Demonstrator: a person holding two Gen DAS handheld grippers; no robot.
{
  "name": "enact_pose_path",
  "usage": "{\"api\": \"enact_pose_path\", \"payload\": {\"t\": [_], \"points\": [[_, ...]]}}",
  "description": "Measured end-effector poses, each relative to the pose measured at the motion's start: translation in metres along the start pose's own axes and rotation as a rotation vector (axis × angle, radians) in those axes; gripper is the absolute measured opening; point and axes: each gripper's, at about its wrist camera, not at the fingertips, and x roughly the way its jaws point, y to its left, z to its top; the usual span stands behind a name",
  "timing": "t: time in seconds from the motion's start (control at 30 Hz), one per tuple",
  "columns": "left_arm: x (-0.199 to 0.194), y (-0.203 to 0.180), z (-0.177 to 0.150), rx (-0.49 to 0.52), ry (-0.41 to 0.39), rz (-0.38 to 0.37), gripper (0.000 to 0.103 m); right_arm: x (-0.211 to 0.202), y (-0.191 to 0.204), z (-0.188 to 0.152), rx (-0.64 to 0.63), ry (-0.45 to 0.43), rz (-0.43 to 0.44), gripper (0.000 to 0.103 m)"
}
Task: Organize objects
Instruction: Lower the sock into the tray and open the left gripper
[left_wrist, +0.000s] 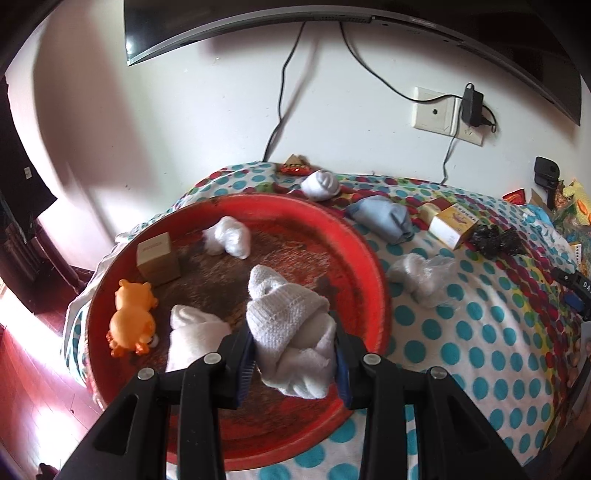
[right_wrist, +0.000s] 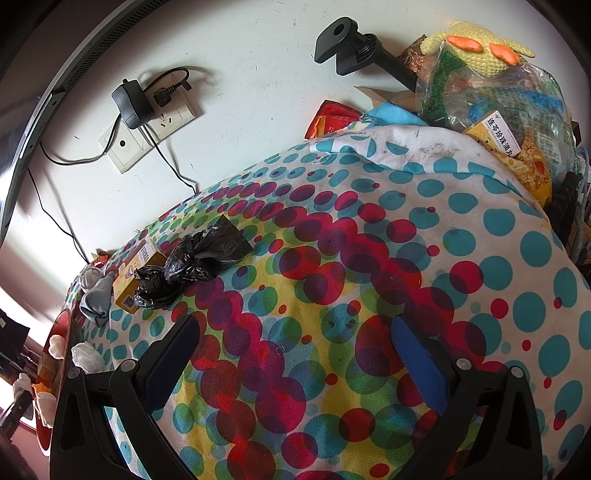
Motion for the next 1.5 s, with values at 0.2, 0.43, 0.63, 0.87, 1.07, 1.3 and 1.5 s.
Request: {"api": "enact_pose_path", "payload": {"t": [0.2, 0.43, 0.63, 0.87, 1.07, 1.3, 1.5], "points": [[0.002, 0.033, -0.009, -0.030, 0.022, 0.036, 0.036, 0.000, 0.000, 0.000, -0.001, 0.000, -0.001, 0.103], [0.003, 0.066, -0.018, -0.068, 0.038, 0.074, 0.036, 0.000, 0.000, 0.000, -0.001, 0.000, 0.002, 0.103], [0.000, 0.099, -0.017, -0.122, 0.041, 0.103, 0.036, 0.000, 0.001, 0.000, -0.003, 0.001, -0.001, 0.103], [0.015, 0.137, 0.010, -0.186, 0.069, 0.094, 0.036, 0.000, 0.000, 0.000, -0.003, 0.002, 0.002, 0.103], [0.044, 0.142, 0.046, -0.239, 0.108, 0.061, 0.036, 0.000, 0.000, 0.000, -0.004, 0.002, 0.001, 0.103], [0.095, 0.117, 0.068, -0.212, 0.204, 0.032, 0.036, 0.000, 0.001, 0.000, -0.001, 0.001, 0.004, 0.103], [0.137, 0.104, 0.068, -0.168, 0.307, 0.041, 0.036, 0.001, 0.002, -0.001, -0.007, 0.004, -0.003, 0.103]]}}
